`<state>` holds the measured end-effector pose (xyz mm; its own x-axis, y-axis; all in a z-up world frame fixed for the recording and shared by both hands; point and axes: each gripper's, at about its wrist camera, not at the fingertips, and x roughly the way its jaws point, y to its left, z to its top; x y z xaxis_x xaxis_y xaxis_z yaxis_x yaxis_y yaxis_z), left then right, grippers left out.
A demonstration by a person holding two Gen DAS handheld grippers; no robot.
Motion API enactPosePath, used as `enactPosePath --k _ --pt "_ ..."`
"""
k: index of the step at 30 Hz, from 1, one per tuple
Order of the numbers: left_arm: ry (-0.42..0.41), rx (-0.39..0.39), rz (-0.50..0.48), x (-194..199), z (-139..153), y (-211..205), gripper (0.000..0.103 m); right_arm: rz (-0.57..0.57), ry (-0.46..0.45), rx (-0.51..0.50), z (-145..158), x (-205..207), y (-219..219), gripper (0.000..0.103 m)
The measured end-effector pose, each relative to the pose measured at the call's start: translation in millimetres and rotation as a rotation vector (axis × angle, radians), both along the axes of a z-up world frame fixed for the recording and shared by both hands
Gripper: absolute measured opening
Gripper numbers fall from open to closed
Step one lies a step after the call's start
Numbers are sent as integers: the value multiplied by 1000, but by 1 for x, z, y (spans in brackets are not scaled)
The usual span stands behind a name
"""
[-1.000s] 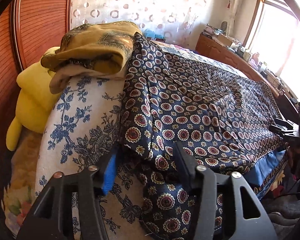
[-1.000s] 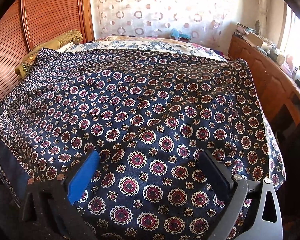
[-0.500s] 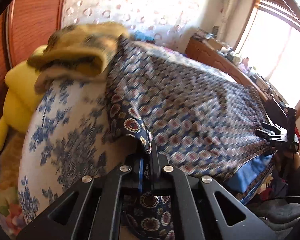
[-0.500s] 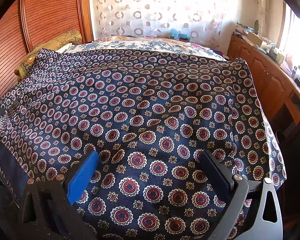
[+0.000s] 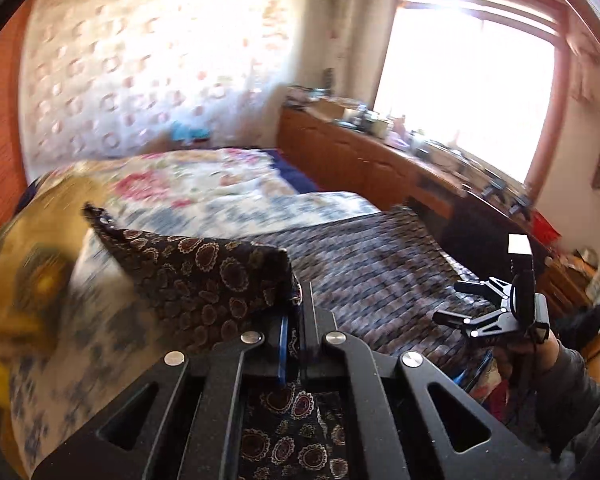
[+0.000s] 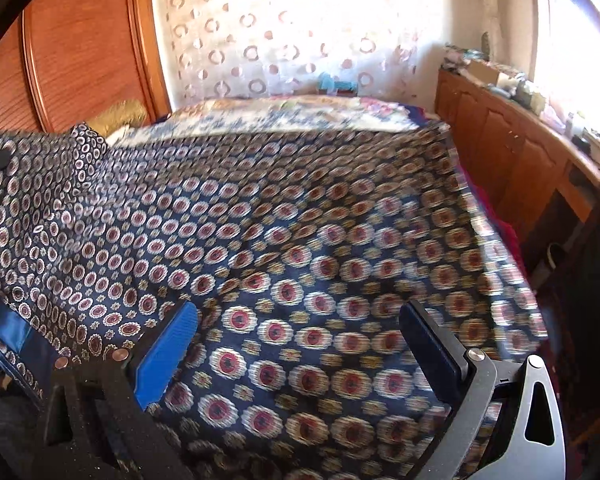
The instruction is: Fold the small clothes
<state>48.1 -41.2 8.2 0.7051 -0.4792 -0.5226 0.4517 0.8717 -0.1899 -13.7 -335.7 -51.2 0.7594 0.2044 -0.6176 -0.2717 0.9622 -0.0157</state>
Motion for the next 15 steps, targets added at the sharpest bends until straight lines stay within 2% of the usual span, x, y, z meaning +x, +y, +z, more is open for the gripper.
enactPosePath --k 10,14,15 --pt "-7 57 -291 37 31 -137 5 -84 -51 43 19 -30 -48 98" --pt "-34 98 -313 38 38 -163 6 -117 -65 64 24 -39 -59 98" --pt "-28 125 -308 37 35 -166 18 -123 -65 71 23 -42 -62 98"
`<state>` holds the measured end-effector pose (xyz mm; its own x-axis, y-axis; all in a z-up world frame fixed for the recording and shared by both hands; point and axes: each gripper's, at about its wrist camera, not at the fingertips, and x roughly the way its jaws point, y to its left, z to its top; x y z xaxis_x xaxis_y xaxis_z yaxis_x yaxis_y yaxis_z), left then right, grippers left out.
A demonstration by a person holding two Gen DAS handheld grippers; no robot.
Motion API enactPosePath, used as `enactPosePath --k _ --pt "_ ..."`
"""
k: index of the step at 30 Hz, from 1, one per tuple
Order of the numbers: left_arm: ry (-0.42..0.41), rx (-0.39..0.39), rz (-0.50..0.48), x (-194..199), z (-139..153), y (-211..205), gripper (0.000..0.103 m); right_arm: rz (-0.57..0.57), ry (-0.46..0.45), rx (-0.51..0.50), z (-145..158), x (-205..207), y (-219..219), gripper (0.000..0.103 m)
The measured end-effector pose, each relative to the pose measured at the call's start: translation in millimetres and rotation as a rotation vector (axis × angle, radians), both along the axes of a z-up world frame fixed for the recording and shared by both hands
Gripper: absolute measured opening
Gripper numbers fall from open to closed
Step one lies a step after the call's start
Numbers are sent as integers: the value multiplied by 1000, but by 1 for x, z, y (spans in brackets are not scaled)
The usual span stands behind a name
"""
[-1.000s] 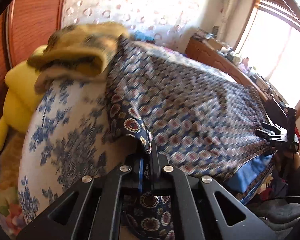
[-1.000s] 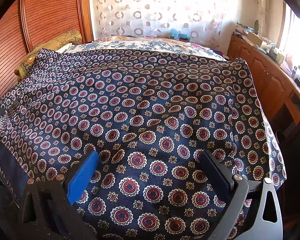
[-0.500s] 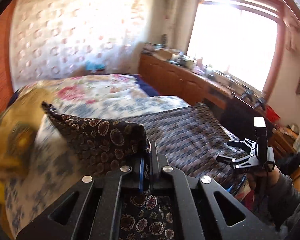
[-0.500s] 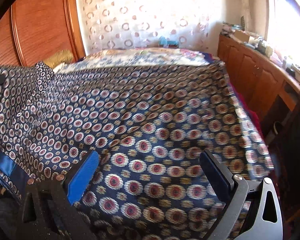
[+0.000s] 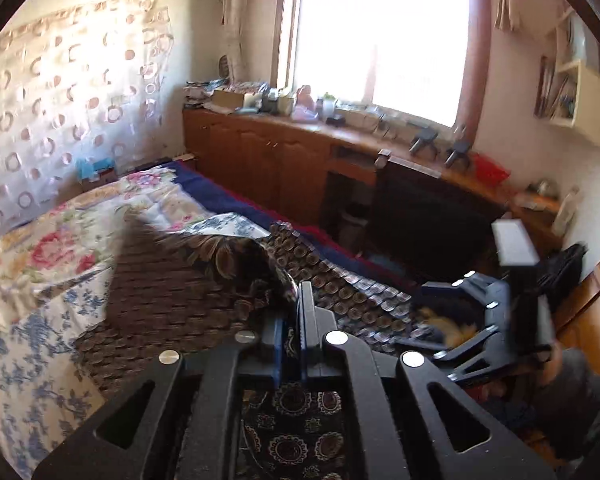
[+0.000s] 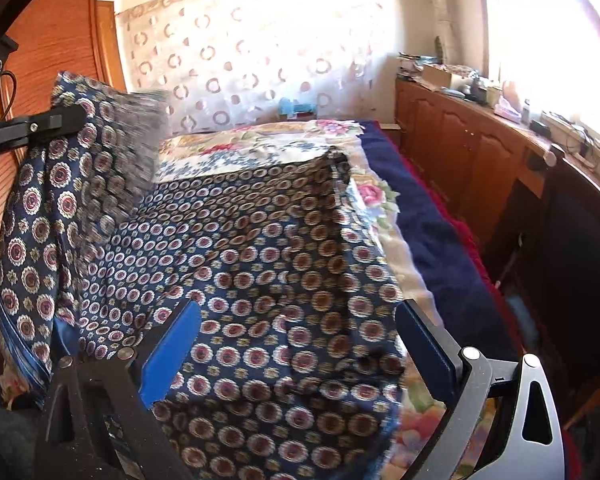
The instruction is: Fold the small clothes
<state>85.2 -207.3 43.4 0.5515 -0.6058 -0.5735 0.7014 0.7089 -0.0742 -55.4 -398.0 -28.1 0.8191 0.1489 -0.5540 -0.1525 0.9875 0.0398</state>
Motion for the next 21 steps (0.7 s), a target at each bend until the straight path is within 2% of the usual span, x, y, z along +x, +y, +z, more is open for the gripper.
enactPosePath --k 1,5,6,7,12,16,21 --pt "28 2 -20 1 -5 0 35 -4 1 4 0 -1 -2 98" --pt "52 -6 -10 6 -15 10 58 -13 9 10 -3 -4 -2 98" --pt "54 -10 2 7 -16 17 70 -13 11 12 -5 -4 -1 98" --pt "56 -16 9 6 -17 25 75 -13 12 15 -4 -5 -5 98" --pt "43 1 79 3 -27 48 75 14 15 31 1 9 -4 97" --pt "45 8 152 4 -43 74 75 63 22 41 4 24 5 86" --pt "58 14 217 0 -62 95 75 107 44 40 1 59 12 84"
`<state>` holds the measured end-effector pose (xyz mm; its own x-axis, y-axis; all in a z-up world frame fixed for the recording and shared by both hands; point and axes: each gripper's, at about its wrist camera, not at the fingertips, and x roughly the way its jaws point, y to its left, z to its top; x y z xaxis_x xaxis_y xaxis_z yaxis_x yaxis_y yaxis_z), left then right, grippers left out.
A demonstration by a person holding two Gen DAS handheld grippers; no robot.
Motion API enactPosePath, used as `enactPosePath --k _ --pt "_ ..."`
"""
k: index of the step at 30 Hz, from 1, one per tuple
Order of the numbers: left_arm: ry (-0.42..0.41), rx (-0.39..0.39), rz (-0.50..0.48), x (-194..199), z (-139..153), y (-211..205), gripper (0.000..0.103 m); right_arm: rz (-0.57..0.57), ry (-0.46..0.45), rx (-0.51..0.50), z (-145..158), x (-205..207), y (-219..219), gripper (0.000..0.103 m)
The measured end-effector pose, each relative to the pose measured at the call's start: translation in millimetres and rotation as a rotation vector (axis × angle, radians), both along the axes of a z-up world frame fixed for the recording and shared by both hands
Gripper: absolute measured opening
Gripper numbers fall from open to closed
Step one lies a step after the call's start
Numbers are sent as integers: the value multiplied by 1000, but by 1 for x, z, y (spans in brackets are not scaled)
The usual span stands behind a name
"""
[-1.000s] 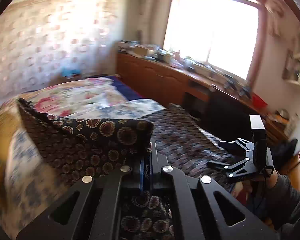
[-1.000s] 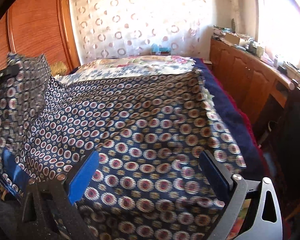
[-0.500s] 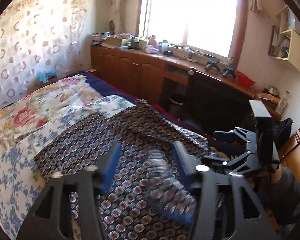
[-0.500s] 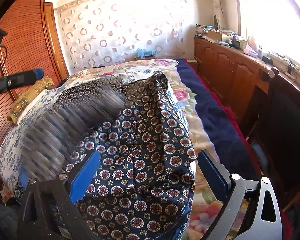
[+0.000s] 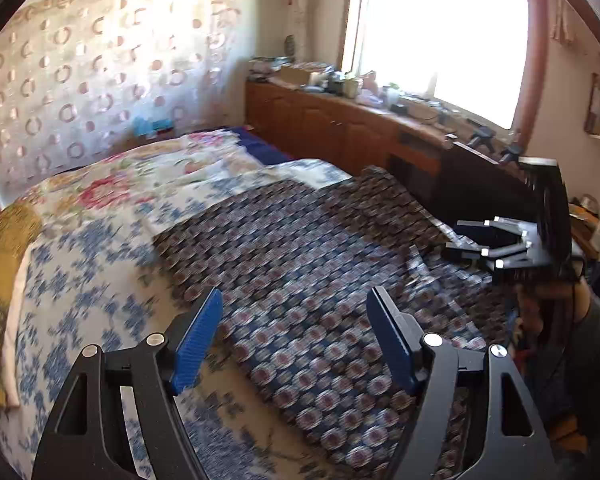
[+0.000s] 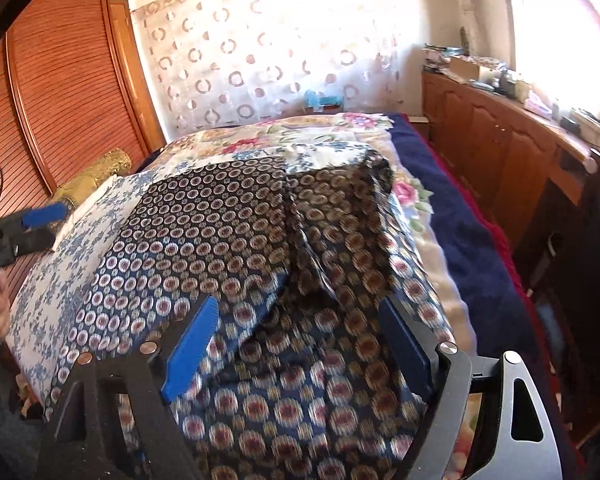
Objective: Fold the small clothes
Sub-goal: 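Grasp the shirt side with the right gripper and fold it inward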
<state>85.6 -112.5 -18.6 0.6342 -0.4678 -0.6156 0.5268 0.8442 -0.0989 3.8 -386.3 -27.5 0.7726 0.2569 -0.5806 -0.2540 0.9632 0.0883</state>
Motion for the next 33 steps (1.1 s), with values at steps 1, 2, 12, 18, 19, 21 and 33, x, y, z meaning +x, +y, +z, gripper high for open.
enactPosePath --k 1,2,12,18,19,21,33 --pt "3 -1 10 0 -3 3 75 10 7 -11 0 8 3 84" --pt "7 -6 18 -1 -6 7 75 17 14 -26 0 17 6 84" --pt "33 -15 34 -10 -26 14 75 57 143 -82 -17 75 27 50" --pt "40 -34 43 -10 -28 18 75 77 116 -166 -18 73 42 5" --pt "39 -35 45 -10 -28 19 75 85 101 -171 -16 68 43 4" --pt "35 -35 50 -11 -28 20 75 102 68 -161 -10 61 43 3" --pt "42 -27 35 -14 -30 14 75 -1 -44 -154 14 7 -6 2"
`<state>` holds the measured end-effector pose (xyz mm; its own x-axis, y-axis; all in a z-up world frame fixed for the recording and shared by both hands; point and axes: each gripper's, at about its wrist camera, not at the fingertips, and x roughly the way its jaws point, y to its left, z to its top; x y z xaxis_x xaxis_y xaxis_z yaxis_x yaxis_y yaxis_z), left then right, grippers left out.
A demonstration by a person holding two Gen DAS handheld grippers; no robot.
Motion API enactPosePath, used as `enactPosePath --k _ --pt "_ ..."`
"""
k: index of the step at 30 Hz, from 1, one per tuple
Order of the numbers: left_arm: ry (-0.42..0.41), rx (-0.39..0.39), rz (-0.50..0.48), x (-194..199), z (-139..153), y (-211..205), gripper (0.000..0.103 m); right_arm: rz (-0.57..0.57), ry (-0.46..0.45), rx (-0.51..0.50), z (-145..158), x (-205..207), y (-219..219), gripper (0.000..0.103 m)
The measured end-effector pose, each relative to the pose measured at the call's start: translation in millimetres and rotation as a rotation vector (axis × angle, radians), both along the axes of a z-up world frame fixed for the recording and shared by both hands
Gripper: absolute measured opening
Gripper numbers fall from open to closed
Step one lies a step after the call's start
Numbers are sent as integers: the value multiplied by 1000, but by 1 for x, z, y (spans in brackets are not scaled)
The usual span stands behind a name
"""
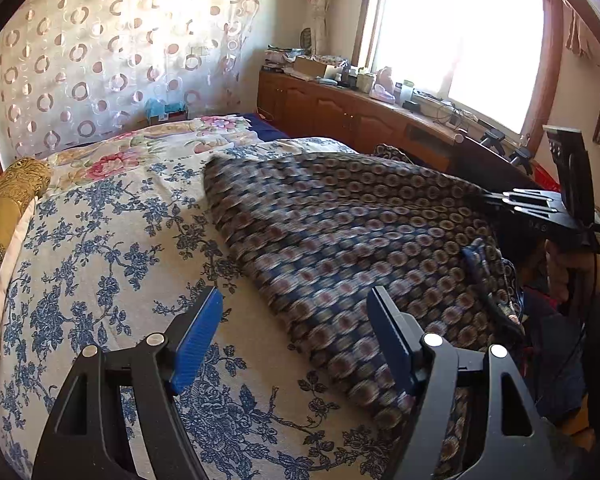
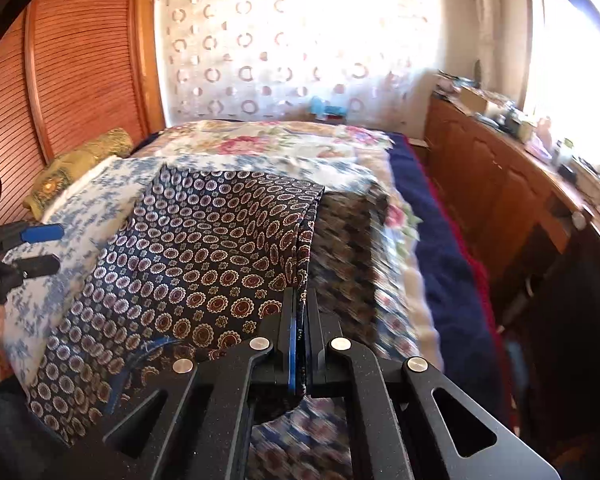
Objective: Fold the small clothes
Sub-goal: 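Grasp the shirt side with the right gripper and fold it inward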
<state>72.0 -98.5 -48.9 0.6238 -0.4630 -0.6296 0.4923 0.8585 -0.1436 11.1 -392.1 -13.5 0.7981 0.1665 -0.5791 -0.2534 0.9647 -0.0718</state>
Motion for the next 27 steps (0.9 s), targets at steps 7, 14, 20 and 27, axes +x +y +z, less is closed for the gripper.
enactPosePath --k 7,14,20,27 --pt "9 9 -17 2 -3 -9 75 -72 65 -8 -24 -10 -21 2" --pt "22 31 -32 2 -11 -18 75 -135 75 -35 -30 11 -2 12" --pt "30 39 -30 0 -13 -24 75 -137 14 -9 -16 -3 16 57" --pt "17 29 -21 -2 -11 -23 75 -29 52 -6 -31 -22 57 57"
